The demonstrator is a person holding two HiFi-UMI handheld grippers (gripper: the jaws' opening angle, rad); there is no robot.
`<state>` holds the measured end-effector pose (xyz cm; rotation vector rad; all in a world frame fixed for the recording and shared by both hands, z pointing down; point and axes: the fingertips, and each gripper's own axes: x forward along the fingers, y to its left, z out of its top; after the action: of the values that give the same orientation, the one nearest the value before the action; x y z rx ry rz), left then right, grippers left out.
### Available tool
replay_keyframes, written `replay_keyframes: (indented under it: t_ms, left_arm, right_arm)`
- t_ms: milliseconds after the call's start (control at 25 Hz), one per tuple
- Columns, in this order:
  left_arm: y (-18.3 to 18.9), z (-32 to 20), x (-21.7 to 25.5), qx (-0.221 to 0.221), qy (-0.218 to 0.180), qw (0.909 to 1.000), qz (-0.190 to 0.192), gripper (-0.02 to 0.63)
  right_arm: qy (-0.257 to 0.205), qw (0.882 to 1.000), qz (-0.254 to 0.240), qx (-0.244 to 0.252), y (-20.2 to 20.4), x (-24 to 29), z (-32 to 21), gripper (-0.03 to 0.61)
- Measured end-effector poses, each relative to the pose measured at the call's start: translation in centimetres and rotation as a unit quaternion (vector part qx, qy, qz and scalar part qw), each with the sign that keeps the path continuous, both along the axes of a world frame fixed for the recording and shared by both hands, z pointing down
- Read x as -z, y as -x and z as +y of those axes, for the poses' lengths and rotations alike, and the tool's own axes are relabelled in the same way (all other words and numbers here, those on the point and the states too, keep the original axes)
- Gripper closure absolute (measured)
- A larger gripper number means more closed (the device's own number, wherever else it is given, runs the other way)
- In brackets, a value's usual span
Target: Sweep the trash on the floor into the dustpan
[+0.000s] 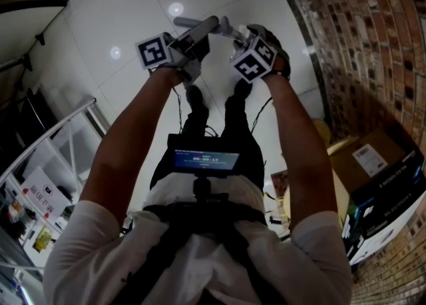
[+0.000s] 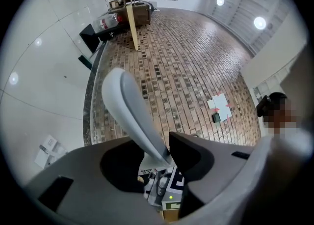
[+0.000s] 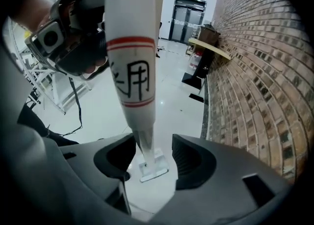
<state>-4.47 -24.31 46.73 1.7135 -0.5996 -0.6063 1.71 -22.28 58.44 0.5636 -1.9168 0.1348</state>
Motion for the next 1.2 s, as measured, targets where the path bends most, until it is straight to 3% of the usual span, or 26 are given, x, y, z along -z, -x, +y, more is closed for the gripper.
replay_keyframes:
  t_ms: [720,1200]
  left_arm:
    - [1.1,0.1,0.5,0.000,-0.017,0.9991,-0.039,0.384]
    - [1.7,0.7,0.4,0.010,-0.017,0.9984,-0.053,0.383]
  right_arm:
    - [-0.008,0.999,-0.018,-0.029,-0.4,0.5,-0.6,0.266]
    - [-0.011,0.999,-0.012,-0.050,-2.0,0.6,0.1,0.239]
